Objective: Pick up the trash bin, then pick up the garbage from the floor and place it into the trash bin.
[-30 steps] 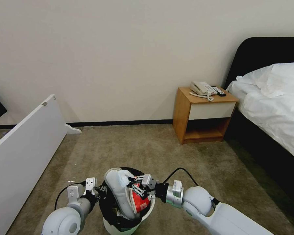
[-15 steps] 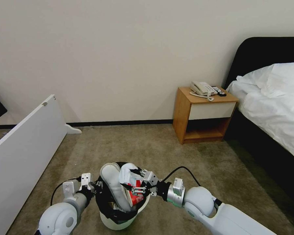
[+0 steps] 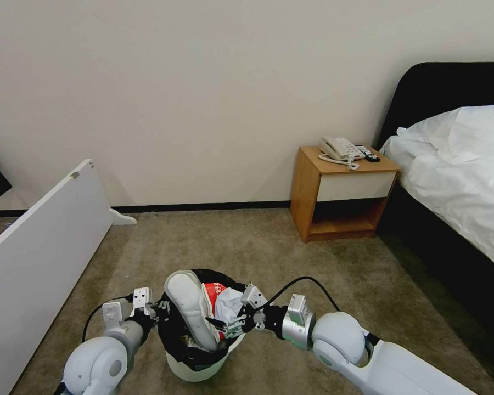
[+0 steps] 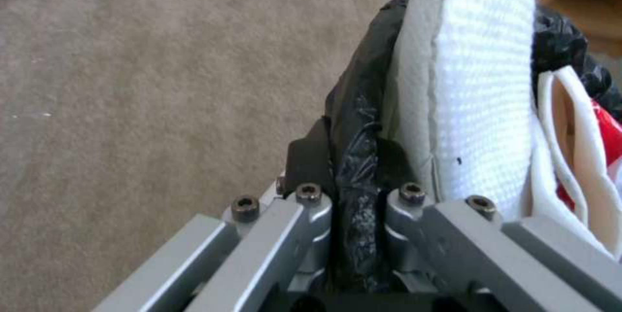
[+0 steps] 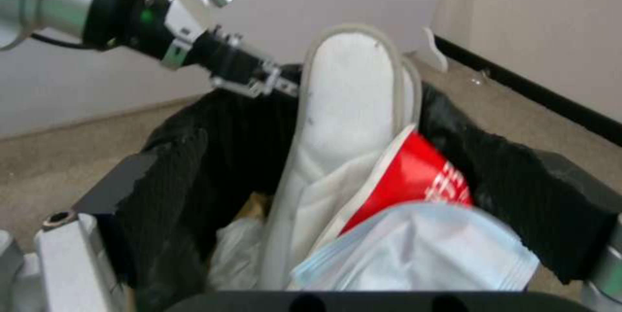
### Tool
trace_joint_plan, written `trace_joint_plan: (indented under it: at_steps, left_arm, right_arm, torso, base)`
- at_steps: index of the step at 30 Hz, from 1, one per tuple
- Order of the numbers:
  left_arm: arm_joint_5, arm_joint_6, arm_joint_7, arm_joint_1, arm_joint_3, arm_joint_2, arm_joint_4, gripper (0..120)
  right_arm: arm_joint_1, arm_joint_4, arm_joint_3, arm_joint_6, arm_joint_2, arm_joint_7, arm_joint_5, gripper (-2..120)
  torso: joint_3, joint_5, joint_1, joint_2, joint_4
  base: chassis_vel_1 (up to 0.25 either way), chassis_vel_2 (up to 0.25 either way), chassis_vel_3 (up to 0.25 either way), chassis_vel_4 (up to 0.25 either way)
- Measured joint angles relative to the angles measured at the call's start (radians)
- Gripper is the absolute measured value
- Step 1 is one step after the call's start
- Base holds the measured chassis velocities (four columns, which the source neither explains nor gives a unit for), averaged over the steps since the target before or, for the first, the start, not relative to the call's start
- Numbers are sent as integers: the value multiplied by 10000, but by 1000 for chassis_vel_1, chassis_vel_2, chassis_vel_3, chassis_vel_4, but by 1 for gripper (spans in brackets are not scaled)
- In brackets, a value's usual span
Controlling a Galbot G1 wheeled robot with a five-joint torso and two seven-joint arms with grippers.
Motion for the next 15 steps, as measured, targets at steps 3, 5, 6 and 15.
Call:
trace_joint_plan:
  at_steps: [3, 5, 6, 15]
  left_arm:
    - [4, -47, 76, -1, -95, -52, 37, 4]
    - [2, -49, 95, -13, -101, -53, 45, 4]
    - [-5, -49, 101, -50, -117, -70, 56, 4]
    - [-200, -52, 50, -47, -375, -229, 12, 4]
  right_arm:
    - [42, 56, -265, -16, -37, 186, 91, 100]
    - [132, 56, -389, -15, -38, 213, 98, 100]
    - [206, 44, -444, 1, -22, 214, 97, 100]
    - [251, 176, 30, 226, 225, 283, 142, 100]
  torso:
    - [0, 0, 0, 0, -2]
    - [-1, 1, 0, 0, 0]
    - [0, -1, 0, 0, 0]
    - [0, 0, 1, 0, 0]
  base:
    - [0, 0, 0, 0]
    - [0, 0, 0, 0]
    - [0, 0, 0, 0]
    - [0, 0, 0, 0]
